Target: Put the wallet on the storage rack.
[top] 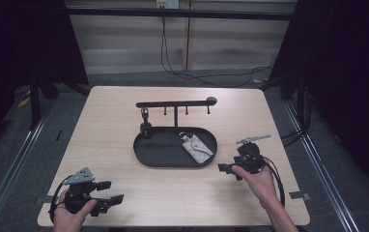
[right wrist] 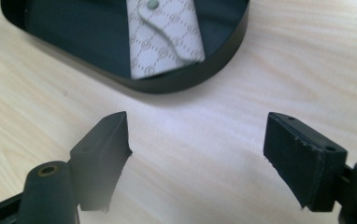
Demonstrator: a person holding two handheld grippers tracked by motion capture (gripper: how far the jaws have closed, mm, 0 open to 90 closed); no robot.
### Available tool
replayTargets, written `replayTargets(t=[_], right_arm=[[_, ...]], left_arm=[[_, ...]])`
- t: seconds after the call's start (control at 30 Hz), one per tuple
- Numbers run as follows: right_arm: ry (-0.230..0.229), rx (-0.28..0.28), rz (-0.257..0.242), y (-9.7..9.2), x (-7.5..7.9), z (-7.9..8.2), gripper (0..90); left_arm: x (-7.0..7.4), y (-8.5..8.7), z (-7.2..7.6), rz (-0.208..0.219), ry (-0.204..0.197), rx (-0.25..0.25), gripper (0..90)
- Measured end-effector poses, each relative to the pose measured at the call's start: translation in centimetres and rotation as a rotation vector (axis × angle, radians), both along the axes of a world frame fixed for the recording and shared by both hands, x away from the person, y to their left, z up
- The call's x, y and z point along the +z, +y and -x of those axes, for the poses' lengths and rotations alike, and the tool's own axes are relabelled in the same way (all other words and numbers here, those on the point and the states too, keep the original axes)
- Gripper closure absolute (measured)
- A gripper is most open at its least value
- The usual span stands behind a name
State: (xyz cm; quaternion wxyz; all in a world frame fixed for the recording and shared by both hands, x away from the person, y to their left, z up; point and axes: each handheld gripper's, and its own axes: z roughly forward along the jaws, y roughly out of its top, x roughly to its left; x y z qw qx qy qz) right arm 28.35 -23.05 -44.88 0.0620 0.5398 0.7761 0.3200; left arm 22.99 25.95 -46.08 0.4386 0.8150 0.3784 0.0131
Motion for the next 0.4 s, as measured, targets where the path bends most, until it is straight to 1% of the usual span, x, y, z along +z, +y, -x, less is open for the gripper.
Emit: replayTargets(t=[0.03,0.1,0.13,0.17,0.27,0.3,0.33,0.37,0.4], right_arm=[[-0.006,0.005,0.002,-0.1,-0.3,0.5,22.6],[-0.029,0.009,-0.009,-0.2,-0.6,1.3,22.6],[-0.051,0.010,-0.018,-0.3,-0.8,1.9,22.8],[-0.060,0.002,-0.023,-0.4,-1.0,2.3,22.7],[-0.061,-0.005,-0.040,-0.9,-1.8,3.5,22.1],[-0.069,-0.007,-0.033,-1.1,-2.1,3.8,22.0],[-0.067,-0.010,-0.037,-1.3,-2.2,4.0,21.7],[-0.079,-0.014,-0.045,-1.5,-2.3,4.1,21.6],[-0.097,-0.012,-0.036,-1.7,-2.3,4.3,21.5]], left_arm=[[0.1,0.0,0.0,0.000,-0.009,0.003,22.9],[0.3,0.1,0.2,0.011,-0.026,0.003,22.9],[0.3,0.0,0.2,0.012,-0.026,-0.001,22.8],[0.3,0.0,0.2,0.011,-0.024,-0.002,22.7],[0.2,-0.1,0.2,0.007,-0.023,-0.004,22.7],[0.2,-0.2,0.2,0.006,-0.024,-0.005,22.7],[0.2,-0.2,0.2,0.007,-0.022,-0.006,22.7],[0.3,-0.2,0.3,0.009,-0.021,-0.009,22.7],[0.3,-0.1,0.3,0.008,-0.026,-0.007,22.7]])
